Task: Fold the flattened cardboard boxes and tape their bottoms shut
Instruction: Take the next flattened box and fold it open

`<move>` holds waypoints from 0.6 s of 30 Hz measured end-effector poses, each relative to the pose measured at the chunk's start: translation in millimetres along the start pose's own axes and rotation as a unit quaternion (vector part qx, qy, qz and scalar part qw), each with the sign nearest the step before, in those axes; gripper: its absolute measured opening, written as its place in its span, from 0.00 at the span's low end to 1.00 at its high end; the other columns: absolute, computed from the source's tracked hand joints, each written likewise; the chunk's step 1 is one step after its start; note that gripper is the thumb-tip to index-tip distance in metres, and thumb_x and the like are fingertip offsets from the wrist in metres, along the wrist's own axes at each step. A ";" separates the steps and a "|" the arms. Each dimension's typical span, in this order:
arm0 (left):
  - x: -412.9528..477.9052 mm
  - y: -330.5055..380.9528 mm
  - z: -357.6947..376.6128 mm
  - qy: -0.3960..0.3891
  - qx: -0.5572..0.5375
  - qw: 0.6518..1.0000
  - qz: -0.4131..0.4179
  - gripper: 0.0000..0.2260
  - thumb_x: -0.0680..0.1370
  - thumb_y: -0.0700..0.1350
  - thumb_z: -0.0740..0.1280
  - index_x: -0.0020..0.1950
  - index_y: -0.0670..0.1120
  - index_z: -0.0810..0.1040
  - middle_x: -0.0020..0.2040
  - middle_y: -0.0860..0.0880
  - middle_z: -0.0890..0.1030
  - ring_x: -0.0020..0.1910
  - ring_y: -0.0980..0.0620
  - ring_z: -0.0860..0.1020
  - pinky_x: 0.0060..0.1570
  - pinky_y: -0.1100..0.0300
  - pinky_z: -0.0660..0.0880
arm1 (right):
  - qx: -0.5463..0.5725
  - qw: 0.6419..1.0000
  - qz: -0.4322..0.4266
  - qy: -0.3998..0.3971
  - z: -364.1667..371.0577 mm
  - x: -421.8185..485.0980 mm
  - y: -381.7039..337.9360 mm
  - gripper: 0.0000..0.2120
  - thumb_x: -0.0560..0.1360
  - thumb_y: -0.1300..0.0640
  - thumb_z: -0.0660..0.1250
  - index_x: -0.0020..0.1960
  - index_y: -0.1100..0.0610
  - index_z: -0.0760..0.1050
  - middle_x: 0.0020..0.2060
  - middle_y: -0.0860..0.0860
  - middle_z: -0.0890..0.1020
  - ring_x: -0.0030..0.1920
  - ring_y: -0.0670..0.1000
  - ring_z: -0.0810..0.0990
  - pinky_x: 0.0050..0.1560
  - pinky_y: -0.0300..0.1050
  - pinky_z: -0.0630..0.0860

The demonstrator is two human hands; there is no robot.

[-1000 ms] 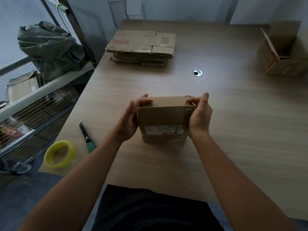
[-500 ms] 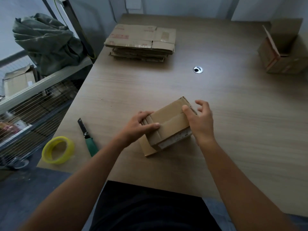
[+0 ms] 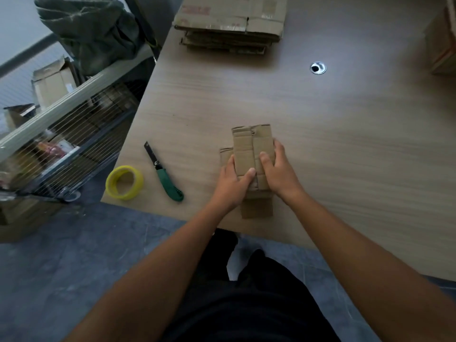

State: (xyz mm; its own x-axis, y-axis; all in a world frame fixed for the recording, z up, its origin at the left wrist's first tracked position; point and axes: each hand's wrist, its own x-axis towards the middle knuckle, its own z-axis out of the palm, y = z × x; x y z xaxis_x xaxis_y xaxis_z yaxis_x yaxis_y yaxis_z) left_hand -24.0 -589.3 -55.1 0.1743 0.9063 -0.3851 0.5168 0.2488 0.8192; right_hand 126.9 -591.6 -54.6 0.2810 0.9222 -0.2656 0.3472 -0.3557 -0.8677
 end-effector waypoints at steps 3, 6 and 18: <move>10.1 16.9 -19.1 -0.070 -0.053 0.996 -0.001 0.26 0.81 0.53 0.66 0.77 0.52 0.63 0.71 0.47 0.73 0.68 0.48 0.73 0.71 0.45 0.69 | -0.091 0.987 -0.100 0.087 11.8 -14.7 -6.7 0.27 0.83 0.50 0.60 0.79 0.55 0.61 0.75 0.59 0.64 0.74 0.56 0.65 0.73 0.50 0.66; 16.7 13.2 -44.0 -0.176 -0.055 0.983 -0.021 0.27 0.83 0.56 0.59 0.81 0.52 0.59 0.77 0.48 0.69 0.73 0.48 0.69 0.74 0.43 0.65 | -0.232 0.965 -0.101 0.064 16.5 -18.8 -7.4 0.30 0.82 0.44 0.59 0.81 0.52 0.59 0.82 0.56 0.52 0.81 0.58 0.52 0.78 0.57 0.59; -16.6 -174.1 -267.7 0.063 0.362 0.929 -0.031 0.24 0.72 0.45 0.73 0.66 0.39 0.74 0.68 0.38 0.72 0.75 0.36 0.62 0.77 0.45 0.58 | -0.430 0.896 -0.104 0.038 64.2 -19.7 -30.6 0.40 0.80 0.33 0.44 0.83 0.56 0.48 0.83 0.54 0.48 0.82 0.58 0.44 0.81 0.52 0.47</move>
State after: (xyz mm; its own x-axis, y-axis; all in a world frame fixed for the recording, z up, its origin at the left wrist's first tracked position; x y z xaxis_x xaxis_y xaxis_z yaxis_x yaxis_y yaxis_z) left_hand -341.2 -556.2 -77.5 0.0485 0.9420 -0.3322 0.9592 0.0488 0.2784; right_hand 53.3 -589.2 -49.8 0.1800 0.9806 -0.0779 0.9507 -0.1938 -0.2421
